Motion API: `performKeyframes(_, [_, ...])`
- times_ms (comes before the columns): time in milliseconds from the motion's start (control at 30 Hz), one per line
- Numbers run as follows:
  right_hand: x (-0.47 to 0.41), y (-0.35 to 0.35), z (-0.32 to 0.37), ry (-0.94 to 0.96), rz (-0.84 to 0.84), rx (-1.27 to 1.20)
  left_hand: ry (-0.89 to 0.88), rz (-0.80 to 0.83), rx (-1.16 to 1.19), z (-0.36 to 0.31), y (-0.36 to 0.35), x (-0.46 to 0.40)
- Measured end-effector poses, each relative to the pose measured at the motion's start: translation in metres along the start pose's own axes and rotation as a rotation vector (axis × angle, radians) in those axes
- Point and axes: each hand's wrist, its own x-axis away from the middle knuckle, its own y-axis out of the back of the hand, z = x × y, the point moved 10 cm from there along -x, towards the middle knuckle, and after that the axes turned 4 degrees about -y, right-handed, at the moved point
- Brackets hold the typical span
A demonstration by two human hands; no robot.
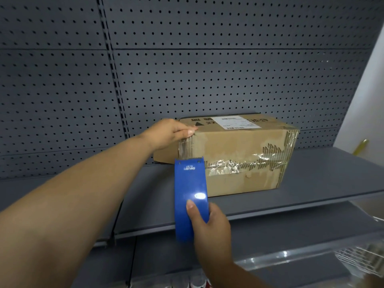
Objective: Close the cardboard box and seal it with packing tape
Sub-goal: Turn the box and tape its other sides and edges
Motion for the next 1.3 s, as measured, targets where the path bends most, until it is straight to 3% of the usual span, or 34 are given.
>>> performKeyframes(233, [-0.009, -0.001, -0.005, -0.087, 0.026, 0.004, 0.022, -0.039, -0.247, 0.000, 0.003, -0.001])
performKeyframes(600, [-0.012, 0.001, 0.008, -0.109, 0.084, -0.018, 0.103, -0.021, -0.236, -0.004, -0.003, -0.011])
performKeyframes(767, [-0.018, 0.013, 0.057, -0.018, 0.132, -0.034, 0.151, 0.013, -0.116, -0.021, 0.023, -0.027])
performKeyframes(1000, [-0.025, 0.005, 0.108, -0.054, 0.419, -0.048, 0.297, 0.022, -0.111, -0.022, 0.050, -0.048])
performKeyframes(1300, [-0.052, 0.003, 0.105, -0.097, 0.410, -0.063, 0.318, -0.083, 0.064, -0.002, 0.049, -0.049])
